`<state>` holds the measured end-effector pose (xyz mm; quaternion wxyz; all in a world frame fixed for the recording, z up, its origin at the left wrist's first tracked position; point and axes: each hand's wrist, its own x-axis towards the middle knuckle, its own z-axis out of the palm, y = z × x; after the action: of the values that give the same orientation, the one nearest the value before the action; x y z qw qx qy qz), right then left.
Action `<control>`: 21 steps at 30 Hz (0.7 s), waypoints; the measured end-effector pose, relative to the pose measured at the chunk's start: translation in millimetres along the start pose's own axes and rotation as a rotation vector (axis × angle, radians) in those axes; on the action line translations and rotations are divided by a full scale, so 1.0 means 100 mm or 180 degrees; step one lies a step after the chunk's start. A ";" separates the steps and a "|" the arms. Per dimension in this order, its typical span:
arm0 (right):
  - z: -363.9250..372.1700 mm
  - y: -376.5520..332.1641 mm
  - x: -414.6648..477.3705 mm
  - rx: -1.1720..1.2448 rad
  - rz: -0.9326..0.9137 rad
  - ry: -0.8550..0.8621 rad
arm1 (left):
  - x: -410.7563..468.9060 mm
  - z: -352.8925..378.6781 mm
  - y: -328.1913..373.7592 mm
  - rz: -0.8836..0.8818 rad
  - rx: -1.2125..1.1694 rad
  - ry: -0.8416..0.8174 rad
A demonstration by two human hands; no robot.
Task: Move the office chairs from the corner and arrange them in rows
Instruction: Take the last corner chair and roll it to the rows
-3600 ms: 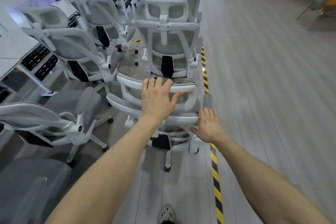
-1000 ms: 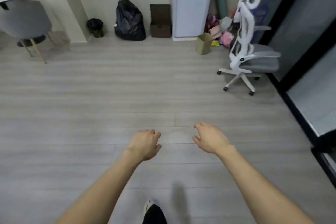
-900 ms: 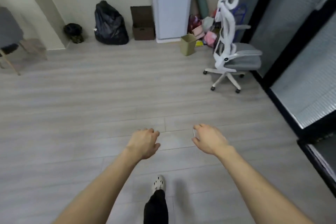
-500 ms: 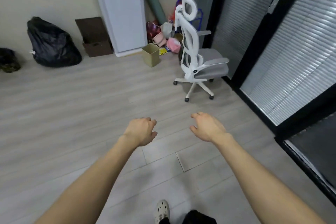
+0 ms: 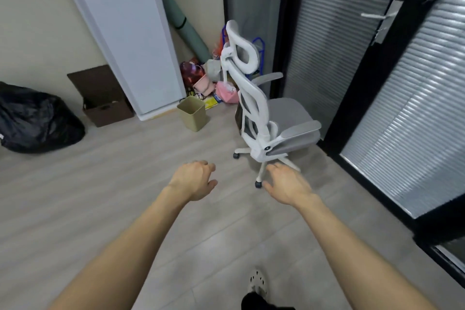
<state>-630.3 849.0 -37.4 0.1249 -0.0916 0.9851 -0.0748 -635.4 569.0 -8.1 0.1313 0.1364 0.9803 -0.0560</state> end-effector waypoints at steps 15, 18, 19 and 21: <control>-0.97 0.12 3.45 0.0257 0.0507 0.0735 | 3.92 -1.64 -1.12 0.0988 0.0035 0.1929; -0.90 0.12 3.93 0.0603 0.0901 0.0716 | 4.61 -1.89 -1.16 0.1492 -0.0054 0.1961; -0.85 0.11 4.04 0.0760 0.1047 0.0623 | 4.80 -1.96 -1.18 0.1643 0.0016 0.1925; -0.76 0.11 4.23 0.0996 0.1348 0.0479 | 5.16 -2.08 -1.23 0.1972 0.0090 0.1783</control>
<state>-1054.2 784.8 -64.2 0.0769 0.1426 0.9653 -0.2049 -1199.2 612.3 60.1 -0.1316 0.4366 0.8899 0.0119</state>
